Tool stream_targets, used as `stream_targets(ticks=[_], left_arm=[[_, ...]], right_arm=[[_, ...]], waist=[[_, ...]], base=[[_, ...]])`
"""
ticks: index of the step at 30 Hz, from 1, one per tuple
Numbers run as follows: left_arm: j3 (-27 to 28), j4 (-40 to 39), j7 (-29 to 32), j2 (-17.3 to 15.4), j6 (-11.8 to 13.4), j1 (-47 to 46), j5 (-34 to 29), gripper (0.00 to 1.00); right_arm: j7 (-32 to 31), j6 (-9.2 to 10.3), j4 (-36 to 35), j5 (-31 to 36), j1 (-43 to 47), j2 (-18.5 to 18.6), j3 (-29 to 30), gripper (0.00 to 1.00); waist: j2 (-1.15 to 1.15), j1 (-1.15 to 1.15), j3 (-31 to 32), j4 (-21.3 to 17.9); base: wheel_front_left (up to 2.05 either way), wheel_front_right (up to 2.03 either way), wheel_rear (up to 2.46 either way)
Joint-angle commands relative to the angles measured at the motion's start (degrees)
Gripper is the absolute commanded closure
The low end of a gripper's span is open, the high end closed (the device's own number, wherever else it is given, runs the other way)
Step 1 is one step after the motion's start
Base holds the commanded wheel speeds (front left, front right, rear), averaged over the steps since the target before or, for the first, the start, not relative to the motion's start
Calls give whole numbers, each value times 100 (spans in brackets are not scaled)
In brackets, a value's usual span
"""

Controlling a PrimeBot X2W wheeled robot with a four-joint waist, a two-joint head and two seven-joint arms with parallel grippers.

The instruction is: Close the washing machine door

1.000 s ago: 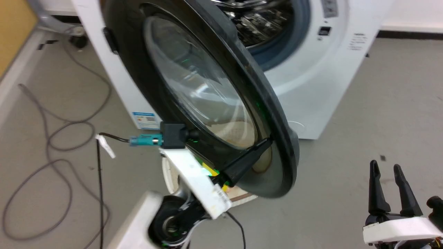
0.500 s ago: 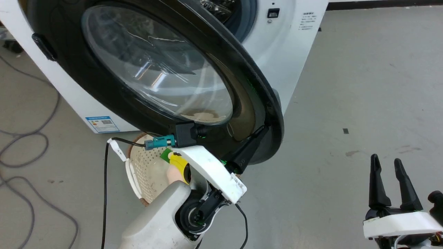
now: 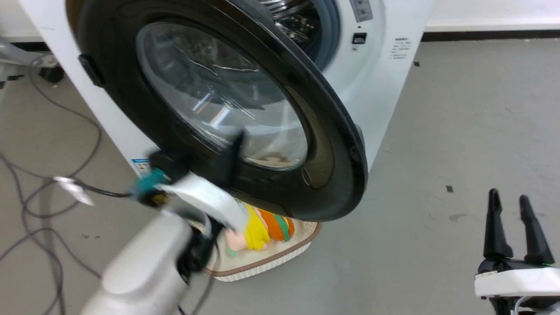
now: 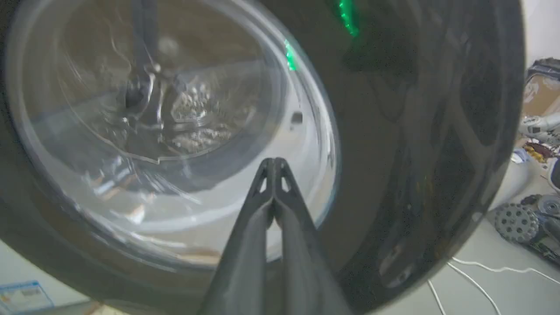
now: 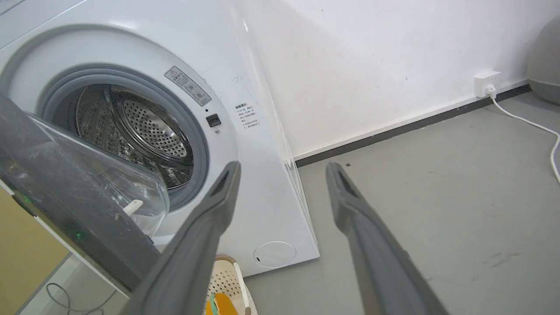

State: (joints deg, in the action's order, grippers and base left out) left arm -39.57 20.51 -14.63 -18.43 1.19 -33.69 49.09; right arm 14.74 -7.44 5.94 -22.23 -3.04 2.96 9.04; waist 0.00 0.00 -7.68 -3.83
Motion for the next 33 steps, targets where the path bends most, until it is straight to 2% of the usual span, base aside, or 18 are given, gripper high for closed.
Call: stream_targets(ticks=[1, 3, 8, 9, 10, 11, 20, 21, 23, 24, 28, 33], left_arm=[[345, -222, -33, 4, 249, 35, -437, 100], [771, -540, -34, -25, 573, 262, -1082, 100], [1641, -1234, -36, -157, 1193, 895, -2300, 100], [1771, -1358, -36, -187, 1321, 1019, -2519, 86], [1867, -1486, -36, -203, 1458, 1165, -2721, 55], [1945, -1612, -36, -228, 1575, 1305, -2912, 0], [2577, -2231, -36, -100, 2089, 2422, -3532, 0], [2639, -2277, -36, -54, 2133, 2536, -3583, 0], [2769, -2351, -36, 44, 2199, 2747, -3689, 0], [2826, -2376, -36, 113, 2208, 2842, -3714, 0], [3029, -2444, -37, 370, 2146, 3133, -3779, 0], [3201, -2400, -37, 625, 1856, 3292, -3843, 0]], right_arm=[[26, -5, -94, 35, 25, -8, 45, 0], [26, -5, -203, 73, 1, -8, 90, 0], [26, -5, -546, 268, -122, -8, 138, 0], [26, -5, -640, 330, -160, -8, 131, 0], [26, -5, -740, 381, -204, -8, 137, 0], [26, -5, -839, 410, -249, -8, 148, 0], [26, -5, -1633, 649, -655, -8, 35, 0], [26, -5, -1725, 725, -705, -8, -17, 23], [26, -5, -1936, 827, -845, -8, -99, 97], [26, -5, -2043, 881, -915, -8, -184, 100], [26, -5, -2374, 831, -1150, 41, -662, 100], [26, -5, -2574, 551, -1373, 558, -1739, 100]], waist=[[0, 0, 62, 80], [0, 0, 92, 131], [0, 0, 157, 237], [0, 0, 165, 256], [0, 0, 176, 276], [0, 0, 183, 297], [0, 0, 236, 494], [0, 0, 244, 518], [0, 0, 248, 562], [0, 0, 250, 585], [0, 0, 255, 677], [0, 0, 237, 787]], base=[[0, 0, 0], [0, 0, 0], [0, 0, 0], [0, 0, 0], [0, 0, 0], [0, 0, 0], [0, 0, 0], [0, 0, 0], [0, 0, 0], [0, 0, 0], [0, 0, 0], [0, 0, 0]])
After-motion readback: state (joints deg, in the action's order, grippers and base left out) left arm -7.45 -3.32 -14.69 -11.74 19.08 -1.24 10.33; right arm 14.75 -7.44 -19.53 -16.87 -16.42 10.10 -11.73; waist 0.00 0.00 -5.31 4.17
